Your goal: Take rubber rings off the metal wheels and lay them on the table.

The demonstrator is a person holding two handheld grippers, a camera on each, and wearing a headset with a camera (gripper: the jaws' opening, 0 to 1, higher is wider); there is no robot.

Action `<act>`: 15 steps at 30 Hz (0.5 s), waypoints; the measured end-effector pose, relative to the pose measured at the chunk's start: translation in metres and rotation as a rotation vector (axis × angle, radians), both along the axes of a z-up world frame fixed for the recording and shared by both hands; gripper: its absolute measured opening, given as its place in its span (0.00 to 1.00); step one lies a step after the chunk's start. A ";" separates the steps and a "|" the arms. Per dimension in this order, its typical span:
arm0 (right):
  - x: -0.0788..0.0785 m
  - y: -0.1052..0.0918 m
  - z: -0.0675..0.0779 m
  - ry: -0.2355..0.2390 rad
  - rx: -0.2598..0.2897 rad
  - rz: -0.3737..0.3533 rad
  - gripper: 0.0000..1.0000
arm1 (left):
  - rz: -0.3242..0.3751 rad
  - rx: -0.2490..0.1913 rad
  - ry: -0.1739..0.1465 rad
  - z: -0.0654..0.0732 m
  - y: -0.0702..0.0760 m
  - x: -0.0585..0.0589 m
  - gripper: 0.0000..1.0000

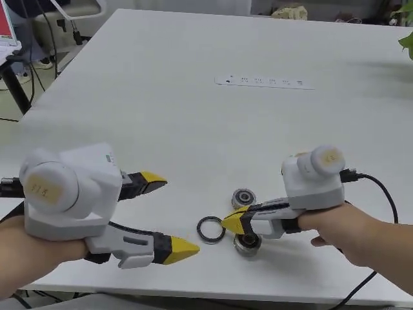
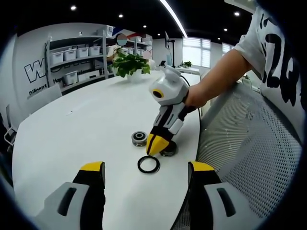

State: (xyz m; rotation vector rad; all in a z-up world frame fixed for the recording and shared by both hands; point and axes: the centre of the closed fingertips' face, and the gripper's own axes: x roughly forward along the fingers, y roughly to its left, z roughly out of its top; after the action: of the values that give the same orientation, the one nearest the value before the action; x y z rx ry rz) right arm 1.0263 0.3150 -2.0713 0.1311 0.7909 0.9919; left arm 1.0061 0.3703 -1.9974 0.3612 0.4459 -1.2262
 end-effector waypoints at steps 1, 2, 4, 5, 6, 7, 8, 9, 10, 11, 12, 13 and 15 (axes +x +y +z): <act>0.000 0.000 0.000 0.000 0.000 0.000 0.03 | 0.000 0.001 0.000 0.000 0.000 0.000 0.69; 0.000 0.000 0.000 -0.004 0.000 0.000 0.03 | -0.001 0.001 0.000 0.000 0.000 0.000 0.69; 0.001 -0.001 0.001 -0.006 0.001 -0.002 0.04 | -0.001 0.001 0.001 0.000 0.000 0.000 0.69; 0.001 -0.001 0.003 -0.007 0.003 -0.002 0.04 | -0.001 0.002 0.001 0.000 0.000 0.000 0.69; 0.001 -0.001 0.004 -0.009 0.006 -0.003 0.04 | -0.002 0.002 0.001 0.000 0.000 0.000 0.69; 0.001 -0.001 0.006 -0.011 0.009 -0.004 0.04 | -0.003 0.002 0.002 0.001 -0.001 0.000 0.69; 0.002 -0.002 0.007 -0.014 0.011 -0.005 0.04 | -0.004 0.002 0.002 0.001 -0.001 -0.001 0.69; 0.002 -0.002 0.009 -0.018 0.013 -0.006 0.05 | -0.007 0.002 0.001 0.001 -0.002 -0.001 0.69; 0.002 -0.003 0.010 -0.022 0.013 -0.006 0.05 | -0.008 0.002 0.001 0.001 -0.002 -0.001 0.69; 0.002 -0.004 0.012 -0.027 0.014 -0.007 0.06 | -0.009 0.001 0.001 0.002 -0.003 -0.001 0.69; 0.003 -0.004 0.014 -0.031 0.016 -0.008 0.06 | -0.010 0.000 0.001 0.002 -0.003 -0.001 0.69; 0.003 -0.005 0.015 -0.034 0.018 -0.009 0.06 | -0.010 0.000 0.001 0.003 -0.003 -0.001 0.69; 0.002 -0.006 0.019 -0.044 0.019 -0.009 0.06 | -0.011 -0.002 0.001 0.004 -0.004 -0.002 0.69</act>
State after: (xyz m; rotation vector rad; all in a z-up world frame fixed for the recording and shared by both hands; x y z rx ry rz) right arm 1.0287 0.3090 -2.0523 0.1283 0.7401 0.9909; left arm 1.0043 0.3668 -1.9936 0.3621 0.4437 -1.2379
